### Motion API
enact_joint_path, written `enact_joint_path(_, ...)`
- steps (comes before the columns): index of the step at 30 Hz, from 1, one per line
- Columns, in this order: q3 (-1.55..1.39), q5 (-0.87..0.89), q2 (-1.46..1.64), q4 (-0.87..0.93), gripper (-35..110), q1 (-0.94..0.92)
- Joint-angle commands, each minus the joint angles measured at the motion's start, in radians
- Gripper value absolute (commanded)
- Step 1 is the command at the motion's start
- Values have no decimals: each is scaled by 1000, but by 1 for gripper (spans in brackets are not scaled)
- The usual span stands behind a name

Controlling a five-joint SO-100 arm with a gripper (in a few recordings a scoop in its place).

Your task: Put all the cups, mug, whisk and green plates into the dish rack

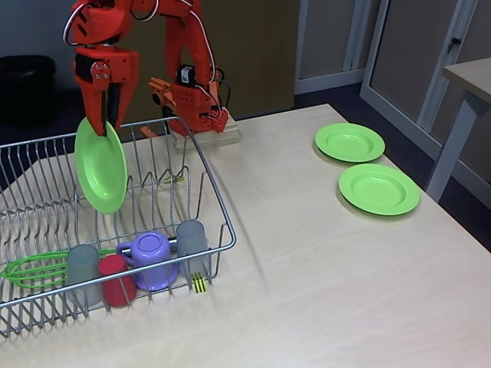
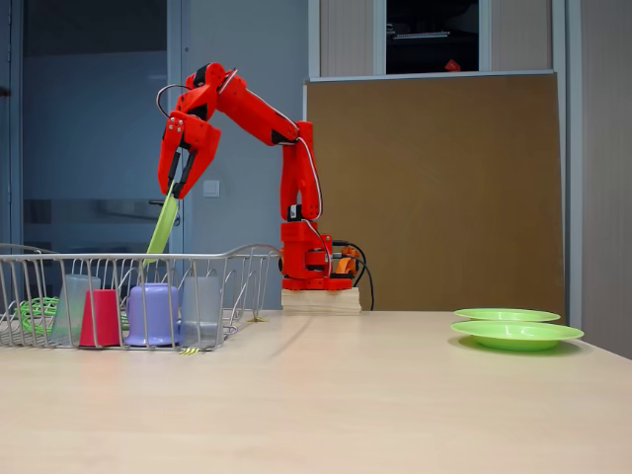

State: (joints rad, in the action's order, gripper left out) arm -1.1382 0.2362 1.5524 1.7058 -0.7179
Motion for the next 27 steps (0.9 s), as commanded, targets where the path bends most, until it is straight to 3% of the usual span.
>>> enact_joint_path(1, 18, -21, -8, -17, 0, -43)
enact_joint_path(17, 74, -141, -224, -77, 0, -126)
enact_joint_path(27, 58, -275, -267, -75, 11, -112)
